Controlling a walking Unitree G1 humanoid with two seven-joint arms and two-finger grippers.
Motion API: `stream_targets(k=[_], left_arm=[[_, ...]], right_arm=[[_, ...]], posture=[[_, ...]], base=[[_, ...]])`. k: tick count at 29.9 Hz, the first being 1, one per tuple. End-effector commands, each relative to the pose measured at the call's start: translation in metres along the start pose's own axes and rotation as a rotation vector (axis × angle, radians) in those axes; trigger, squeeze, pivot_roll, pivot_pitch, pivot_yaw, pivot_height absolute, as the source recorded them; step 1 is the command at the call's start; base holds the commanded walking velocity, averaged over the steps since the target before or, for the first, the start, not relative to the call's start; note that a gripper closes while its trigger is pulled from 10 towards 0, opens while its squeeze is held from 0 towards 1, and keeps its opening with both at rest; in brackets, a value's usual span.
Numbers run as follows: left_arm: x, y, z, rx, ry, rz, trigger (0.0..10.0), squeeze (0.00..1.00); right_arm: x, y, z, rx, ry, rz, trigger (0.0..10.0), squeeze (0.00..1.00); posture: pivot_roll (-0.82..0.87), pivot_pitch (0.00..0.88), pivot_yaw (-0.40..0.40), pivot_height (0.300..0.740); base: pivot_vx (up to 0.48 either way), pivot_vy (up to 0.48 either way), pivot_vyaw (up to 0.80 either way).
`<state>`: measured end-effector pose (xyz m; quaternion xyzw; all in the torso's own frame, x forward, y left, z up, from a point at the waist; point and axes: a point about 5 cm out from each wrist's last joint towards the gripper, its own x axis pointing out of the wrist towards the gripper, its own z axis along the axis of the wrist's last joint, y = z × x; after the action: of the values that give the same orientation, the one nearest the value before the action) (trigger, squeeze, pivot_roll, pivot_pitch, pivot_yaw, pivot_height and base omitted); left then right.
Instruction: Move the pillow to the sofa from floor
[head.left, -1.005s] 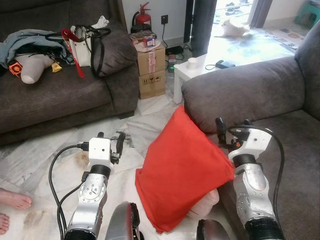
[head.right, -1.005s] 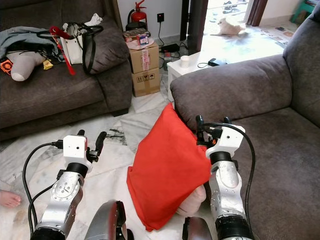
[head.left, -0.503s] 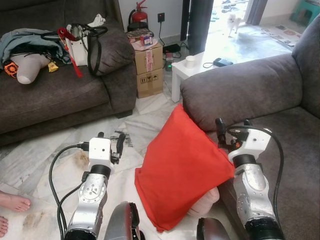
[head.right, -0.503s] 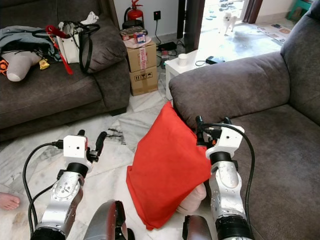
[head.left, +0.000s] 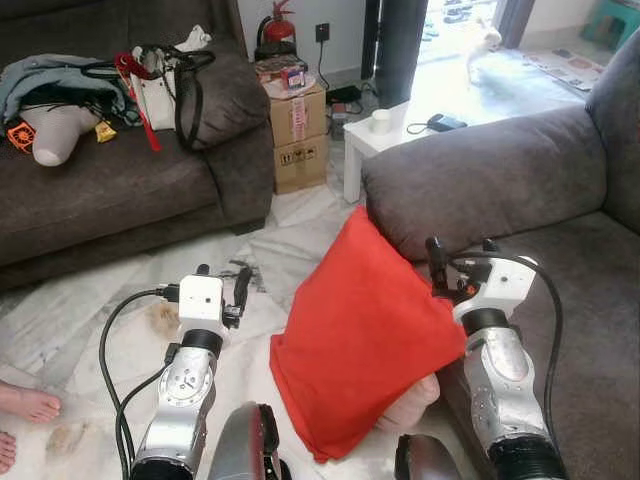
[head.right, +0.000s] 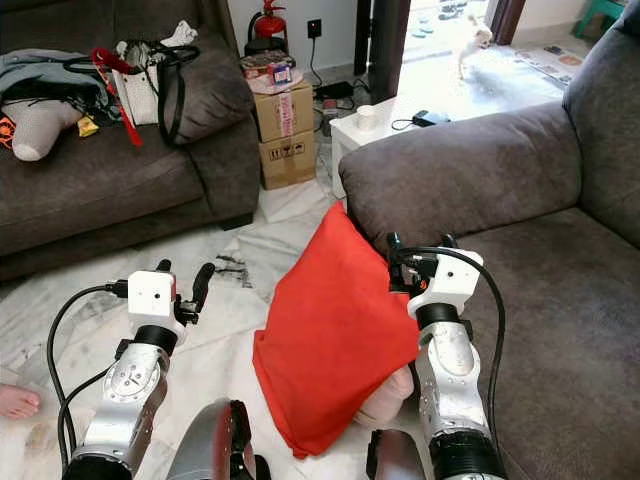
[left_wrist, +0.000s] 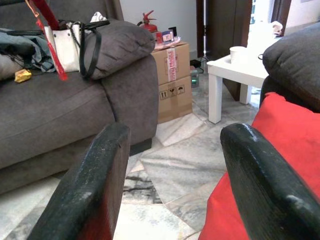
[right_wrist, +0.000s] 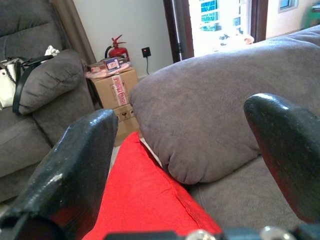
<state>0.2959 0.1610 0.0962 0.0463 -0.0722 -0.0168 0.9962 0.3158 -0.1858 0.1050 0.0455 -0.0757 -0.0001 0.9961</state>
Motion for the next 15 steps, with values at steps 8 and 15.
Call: stream_targets(k=[8, 15], left_arm=[[-0.0011, -0.0003, -0.0027, 0.003, 0.017, -0.008, 10.0, 0.00], [-0.0010, -0.0008, -0.0026, 0.003, 0.016, -0.008, 10.0, 0.00]], right_arm=[[0.0004, 0.0021, -0.0039, -0.001, 0.027, 0.003, 10.0, 0.00], [0.0010, 0.0047, -0.0011, 0.002, -0.002, 0.016, 10.0, 0.00]], posture=[[-0.09, 0.099, 0.058, 0.589], [-0.09, 0.100, 0.058, 0.561]], base=[[0.000, 0.000, 0.00], [0.000, 0.000, 0.00]])
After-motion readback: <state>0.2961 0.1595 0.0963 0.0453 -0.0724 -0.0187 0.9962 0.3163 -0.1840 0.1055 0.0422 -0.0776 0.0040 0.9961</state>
